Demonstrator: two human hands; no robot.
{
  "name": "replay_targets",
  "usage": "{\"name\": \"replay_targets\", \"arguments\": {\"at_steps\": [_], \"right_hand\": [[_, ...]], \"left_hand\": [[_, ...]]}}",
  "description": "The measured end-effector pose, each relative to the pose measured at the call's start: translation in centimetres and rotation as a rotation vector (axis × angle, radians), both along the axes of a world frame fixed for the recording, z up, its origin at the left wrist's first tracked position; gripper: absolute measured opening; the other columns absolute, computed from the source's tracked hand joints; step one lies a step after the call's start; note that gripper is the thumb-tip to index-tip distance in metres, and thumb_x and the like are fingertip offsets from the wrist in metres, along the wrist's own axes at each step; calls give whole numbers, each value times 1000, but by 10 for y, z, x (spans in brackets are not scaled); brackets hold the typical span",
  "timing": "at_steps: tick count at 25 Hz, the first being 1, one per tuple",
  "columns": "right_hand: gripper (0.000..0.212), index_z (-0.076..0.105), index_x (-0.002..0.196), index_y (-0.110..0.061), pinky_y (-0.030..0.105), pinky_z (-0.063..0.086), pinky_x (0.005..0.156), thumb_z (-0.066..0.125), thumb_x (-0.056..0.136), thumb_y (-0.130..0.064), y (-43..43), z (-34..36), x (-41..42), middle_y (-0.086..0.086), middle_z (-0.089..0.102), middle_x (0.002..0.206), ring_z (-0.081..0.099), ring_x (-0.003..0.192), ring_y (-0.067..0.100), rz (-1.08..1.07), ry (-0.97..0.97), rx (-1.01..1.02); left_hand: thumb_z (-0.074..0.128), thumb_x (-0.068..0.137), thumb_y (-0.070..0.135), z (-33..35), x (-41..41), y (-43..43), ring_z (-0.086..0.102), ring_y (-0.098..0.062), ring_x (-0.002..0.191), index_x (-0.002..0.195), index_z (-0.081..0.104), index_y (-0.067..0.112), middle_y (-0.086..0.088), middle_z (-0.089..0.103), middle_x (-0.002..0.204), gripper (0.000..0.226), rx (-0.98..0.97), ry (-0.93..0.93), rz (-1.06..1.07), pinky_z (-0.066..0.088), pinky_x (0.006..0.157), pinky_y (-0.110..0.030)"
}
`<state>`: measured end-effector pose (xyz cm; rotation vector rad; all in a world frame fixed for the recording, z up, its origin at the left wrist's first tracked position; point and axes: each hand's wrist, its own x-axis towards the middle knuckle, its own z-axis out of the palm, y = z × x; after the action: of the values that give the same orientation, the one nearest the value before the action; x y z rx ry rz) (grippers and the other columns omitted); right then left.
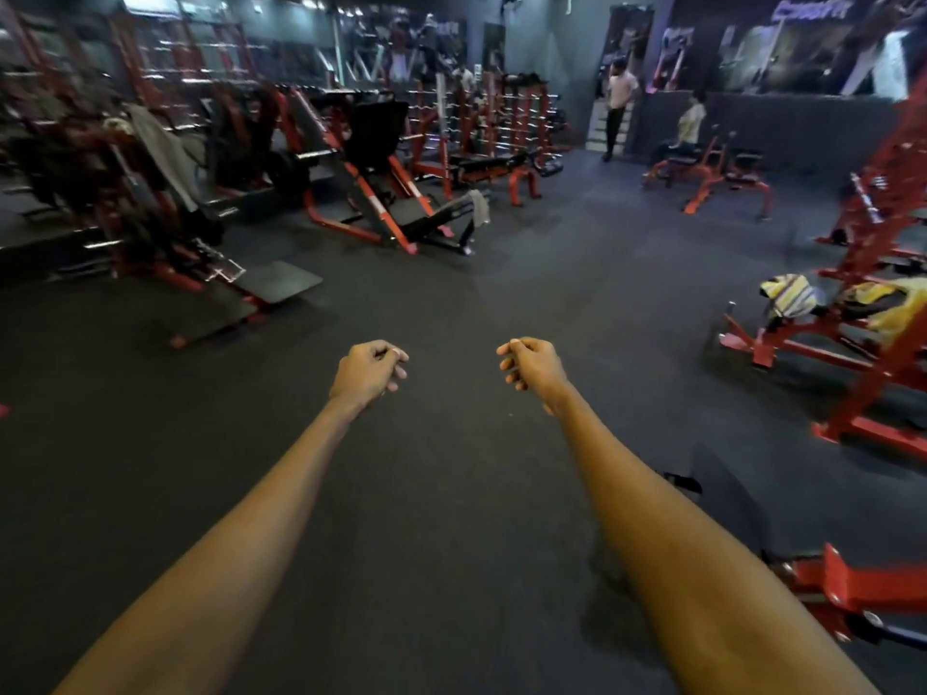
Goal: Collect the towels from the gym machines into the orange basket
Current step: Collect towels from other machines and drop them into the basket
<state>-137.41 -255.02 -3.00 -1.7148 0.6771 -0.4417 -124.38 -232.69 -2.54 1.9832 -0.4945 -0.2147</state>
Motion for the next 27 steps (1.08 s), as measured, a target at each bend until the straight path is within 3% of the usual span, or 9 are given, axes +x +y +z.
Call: {"name": "replay_targets", "arguments": {"at_steps": [8, 17, 27], "right_hand": [[31, 70, 97, -7, 26, 42, 49, 43, 103, -21, 26, 27, 188, 3, 64, 72, 55, 54, 14, 125, -18, -48], [32, 69, 96, -7, 25, 41, 48, 42, 105, -21, 33, 1, 394, 2, 64, 71, 55, 53, 13, 264, 16, -25], [32, 69, 90, -9, 25, 41, 46, 43, 105, -22, -4, -1, 662, 2, 63, 68, 54, 51, 13, 354, 2, 0]], "left_hand": [[51, 97, 20, 29, 161, 49, 64, -13, 57, 88, 73, 16, -3, 75, 77, 24, -24, 3, 147, 43, 47, -18], [51, 97, 19, 3, 330, 70, 64, -14, 59, 89, 73, 16, -4, 75, 77, 24, -13, 24, 291, 42, 47, -14], [51, 99, 21, 0, 561, 58, 66, -12, 63, 92, 73, 20, -1, 75, 78, 23, -10, 10, 433, 47, 54, -22]]}}
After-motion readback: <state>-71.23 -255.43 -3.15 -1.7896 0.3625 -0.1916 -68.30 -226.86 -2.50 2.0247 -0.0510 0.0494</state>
